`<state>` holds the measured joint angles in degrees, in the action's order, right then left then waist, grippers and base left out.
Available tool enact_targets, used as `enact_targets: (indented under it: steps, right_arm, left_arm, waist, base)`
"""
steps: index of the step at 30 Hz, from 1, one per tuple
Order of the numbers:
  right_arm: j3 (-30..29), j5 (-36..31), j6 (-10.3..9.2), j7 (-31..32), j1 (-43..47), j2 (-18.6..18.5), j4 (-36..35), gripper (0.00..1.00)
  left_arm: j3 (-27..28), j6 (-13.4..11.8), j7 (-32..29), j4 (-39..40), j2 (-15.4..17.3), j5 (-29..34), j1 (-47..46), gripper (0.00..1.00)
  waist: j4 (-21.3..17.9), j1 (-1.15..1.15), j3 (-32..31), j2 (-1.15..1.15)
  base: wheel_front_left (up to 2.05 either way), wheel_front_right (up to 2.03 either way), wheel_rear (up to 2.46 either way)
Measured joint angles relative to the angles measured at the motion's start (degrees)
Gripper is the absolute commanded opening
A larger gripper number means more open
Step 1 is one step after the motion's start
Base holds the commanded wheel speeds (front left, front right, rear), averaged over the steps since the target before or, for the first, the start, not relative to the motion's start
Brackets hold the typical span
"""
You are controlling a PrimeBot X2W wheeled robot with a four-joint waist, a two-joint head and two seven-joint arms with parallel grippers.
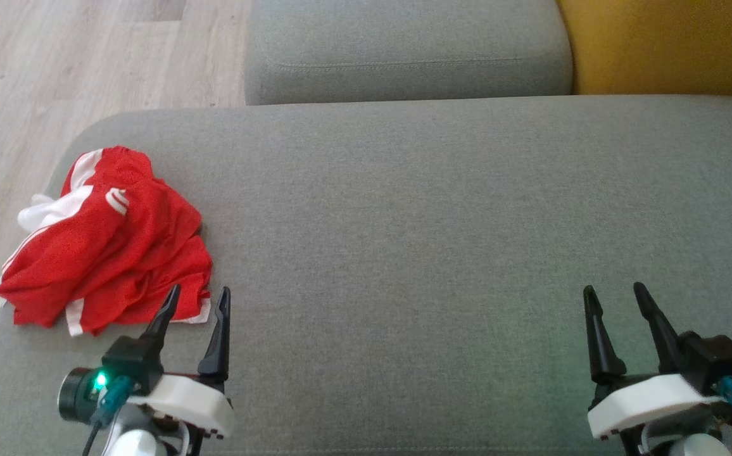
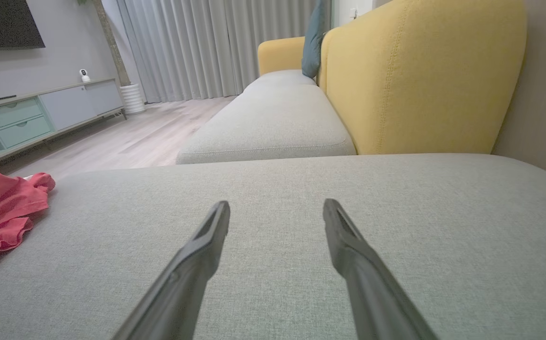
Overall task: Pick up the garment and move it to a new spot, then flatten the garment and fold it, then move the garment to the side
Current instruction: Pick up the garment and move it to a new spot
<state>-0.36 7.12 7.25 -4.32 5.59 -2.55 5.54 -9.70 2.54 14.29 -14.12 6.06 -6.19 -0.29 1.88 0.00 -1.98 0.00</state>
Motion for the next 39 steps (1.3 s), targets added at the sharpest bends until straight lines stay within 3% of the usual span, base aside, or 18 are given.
enact_targets:
  steps: [9,27,39]
  right_arm:
    - [-0.3,0.5,0.0,-0.1,0.0,0.0,-0.3,1.0]
    - [3.7,1.4,0.0,0.8,-0.3,0.0,-2.8,1.0]
    - [4.0,1.5,0.0,1.3,-0.3,0.0,-2.8,1.0]
  left_arm:
    - [1.1,0.1,0.0,-0.3,-0.5,0.0,-0.1,1.0]
    - [3.4,0.5,0.0,-0.9,-0.4,-0.6,-1.4,1.0]
    - [4.9,0.6,0.0,-1.0,-0.5,-0.6,-1.5,1.0]
  waist:
    - [3.3,0.0,0.3,0.0]
    - [16.9,0.0,0.6,0.0]
    - [17.7,0.0,1.4,0.0]
  base:
    - [0.0,0.0,0.0]
    - [0.0,0.0,0.0]
    - [0.0,0.0,0.0]
